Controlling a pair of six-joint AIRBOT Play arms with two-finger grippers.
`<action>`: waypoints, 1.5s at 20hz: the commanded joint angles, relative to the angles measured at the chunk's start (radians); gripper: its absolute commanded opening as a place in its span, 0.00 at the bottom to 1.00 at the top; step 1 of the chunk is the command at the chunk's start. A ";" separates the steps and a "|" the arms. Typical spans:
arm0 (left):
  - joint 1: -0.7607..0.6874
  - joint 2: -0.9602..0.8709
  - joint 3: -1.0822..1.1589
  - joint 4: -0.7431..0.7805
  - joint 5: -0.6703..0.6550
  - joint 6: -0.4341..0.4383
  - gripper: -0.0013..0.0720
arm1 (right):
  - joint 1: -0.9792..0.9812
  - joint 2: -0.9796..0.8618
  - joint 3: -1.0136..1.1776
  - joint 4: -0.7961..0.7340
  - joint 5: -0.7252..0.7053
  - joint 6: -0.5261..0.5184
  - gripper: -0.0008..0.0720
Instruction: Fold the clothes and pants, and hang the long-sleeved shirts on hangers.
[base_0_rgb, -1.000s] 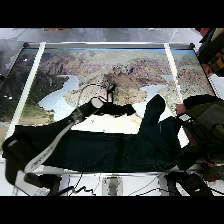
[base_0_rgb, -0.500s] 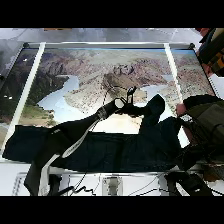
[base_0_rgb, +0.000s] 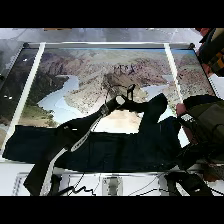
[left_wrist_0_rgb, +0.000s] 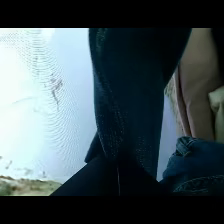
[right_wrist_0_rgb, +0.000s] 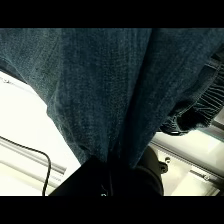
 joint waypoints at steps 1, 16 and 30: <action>0.074 0.023 0.051 0.081 -0.119 -0.001 0.05 | 0.000 0.001 0.000 -0.045 -0.026 0.000 0.05; 0.485 0.696 0.054 1.032 -0.903 0.037 0.05 | 0.000 -0.159 -0.001 -0.198 -0.955 0.005 0.05; 0.574 0.468 0.053 1.100 -0.675 0.103 0.53 | -0.003 -0.862 0.024 -0.019 -1.743 0.045 0.54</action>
